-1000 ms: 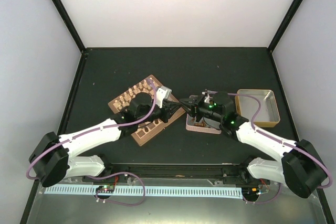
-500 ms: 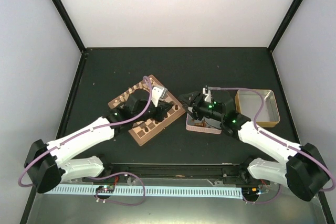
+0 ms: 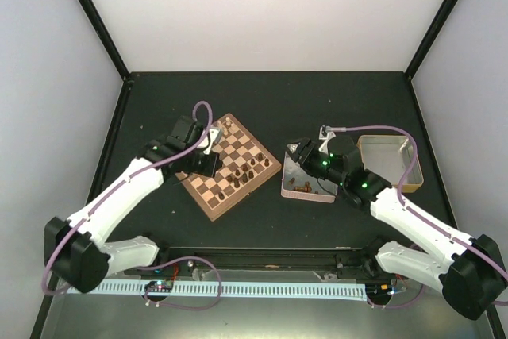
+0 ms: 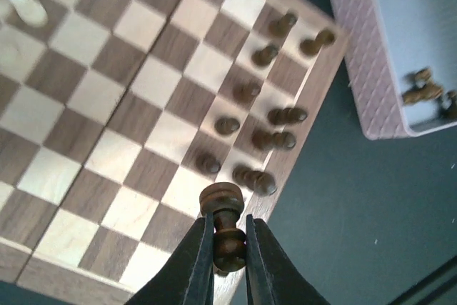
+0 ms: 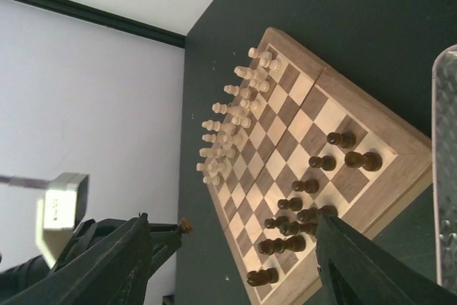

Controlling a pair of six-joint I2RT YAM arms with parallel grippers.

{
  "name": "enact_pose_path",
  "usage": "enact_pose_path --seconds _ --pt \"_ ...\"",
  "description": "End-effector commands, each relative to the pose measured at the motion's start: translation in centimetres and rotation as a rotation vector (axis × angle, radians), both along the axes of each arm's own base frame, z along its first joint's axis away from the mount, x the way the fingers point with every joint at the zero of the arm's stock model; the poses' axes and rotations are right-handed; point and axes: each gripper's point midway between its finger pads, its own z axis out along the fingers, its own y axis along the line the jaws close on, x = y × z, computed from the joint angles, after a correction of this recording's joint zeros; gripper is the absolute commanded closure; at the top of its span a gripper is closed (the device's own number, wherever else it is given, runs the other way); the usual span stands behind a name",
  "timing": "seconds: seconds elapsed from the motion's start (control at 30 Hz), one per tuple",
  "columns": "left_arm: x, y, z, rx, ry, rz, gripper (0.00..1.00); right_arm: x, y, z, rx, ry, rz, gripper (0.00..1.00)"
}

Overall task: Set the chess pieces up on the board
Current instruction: Place the chess piece on the chessboard.

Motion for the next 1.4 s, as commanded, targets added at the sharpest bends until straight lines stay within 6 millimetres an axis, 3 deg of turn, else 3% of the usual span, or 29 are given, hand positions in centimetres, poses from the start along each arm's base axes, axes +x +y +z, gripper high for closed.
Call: enact_pose_path --seconds 0.0,0.23,0.6,1.1,1.37 --pt "-1.8 0.8 -3.3 0.089 0.249 -0.058 0.99 0.4 -0.8 -0.6 -0.070 -0.030 -0.021 0.36" --pt "-1.1 0.7 -7.1 0.129 0.364 -0.028 0.99 0.3 -0.7 -1.4 -0.083 -0.020 -0.009 0.36" --pt "-0.1 0.2 -9.7 0.172 0.447 -0.029 0.95 0.6 -0.7 -1.7 -0.104 -0.024 -0.004 0.36" --pt "-0.5 0.3 -11.3 0.197 0.498 -0.041 0.87 1.1 -1.2 -2.3 -0.151 -0.022 -0.026 0.36" --pt "-0.4 0.4 -11.5 0.203 0.498 -0.039 0.76 1.1 -1.4 -2.3 -0.159 -0.022 -0.030 0.36"
